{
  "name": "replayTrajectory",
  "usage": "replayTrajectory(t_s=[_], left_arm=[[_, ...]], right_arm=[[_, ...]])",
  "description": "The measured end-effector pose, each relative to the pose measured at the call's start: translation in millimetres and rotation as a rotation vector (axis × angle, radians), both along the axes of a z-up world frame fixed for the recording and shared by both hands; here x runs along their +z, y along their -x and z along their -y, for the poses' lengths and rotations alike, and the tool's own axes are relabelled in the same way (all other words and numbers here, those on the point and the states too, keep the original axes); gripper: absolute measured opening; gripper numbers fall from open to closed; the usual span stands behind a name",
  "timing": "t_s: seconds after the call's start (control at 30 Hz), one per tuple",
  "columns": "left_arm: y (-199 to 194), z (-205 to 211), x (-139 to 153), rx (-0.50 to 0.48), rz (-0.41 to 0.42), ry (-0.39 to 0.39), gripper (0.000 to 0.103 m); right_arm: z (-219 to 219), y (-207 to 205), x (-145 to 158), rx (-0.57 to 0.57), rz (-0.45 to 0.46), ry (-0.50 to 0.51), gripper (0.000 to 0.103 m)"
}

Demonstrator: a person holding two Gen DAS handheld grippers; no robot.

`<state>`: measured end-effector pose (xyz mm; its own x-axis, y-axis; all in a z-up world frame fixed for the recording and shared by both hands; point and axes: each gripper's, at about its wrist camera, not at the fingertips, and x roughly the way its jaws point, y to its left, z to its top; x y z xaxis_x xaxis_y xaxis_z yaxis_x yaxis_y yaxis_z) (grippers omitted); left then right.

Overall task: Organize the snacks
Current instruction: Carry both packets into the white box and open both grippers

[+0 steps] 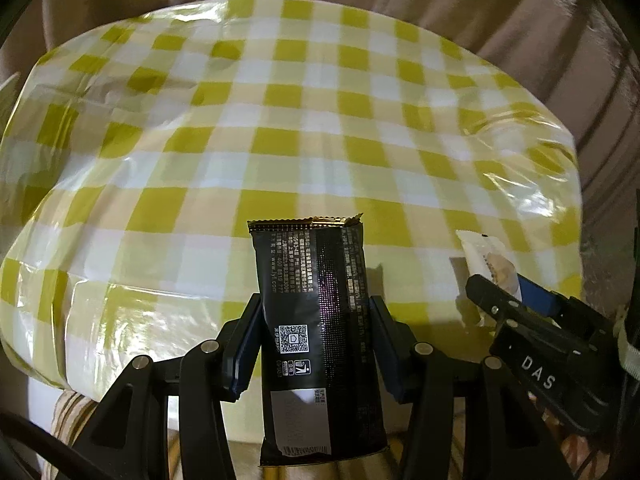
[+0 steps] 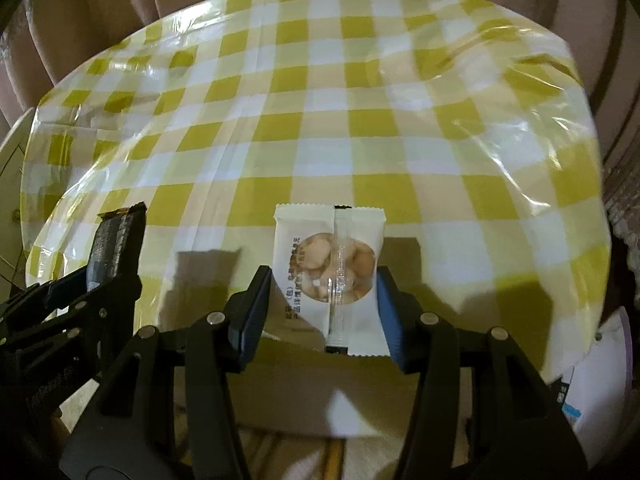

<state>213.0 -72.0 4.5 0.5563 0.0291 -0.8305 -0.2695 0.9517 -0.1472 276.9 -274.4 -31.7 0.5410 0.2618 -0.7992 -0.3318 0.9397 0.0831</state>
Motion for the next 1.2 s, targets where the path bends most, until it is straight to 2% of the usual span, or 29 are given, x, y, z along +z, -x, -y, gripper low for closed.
replayTrajectory(t_s=[0.33, 0.67, 1.03, 1.2], left_arm=[[2.2, 82.3, 19.9, -0.183, 0.024, 0.015, 0.051], [-1.2, 183.0, 25.7, -0.415, 0.009, 0.057, 0.051], [4.9, 289.8, 5.5, -0.624, -0.1, 0.125, 0.051], [6.6, 312.6, -7.7, -0.648, -0.167, 0.146, 0.051]], right_arm=[[80.9, 32.9, 18.1, -0.106, 0.02, -0.042, 0.055], [191.8, 63.7, 11.9, -0.282, -0.008, -0.01, 0.055], [271.7, 98.1, -13.9, -0.413, -0.062, 0.028, 0.055], [289.5, 104.9, -22.1, -0.44, -0.079, 0.028, 0.055]])
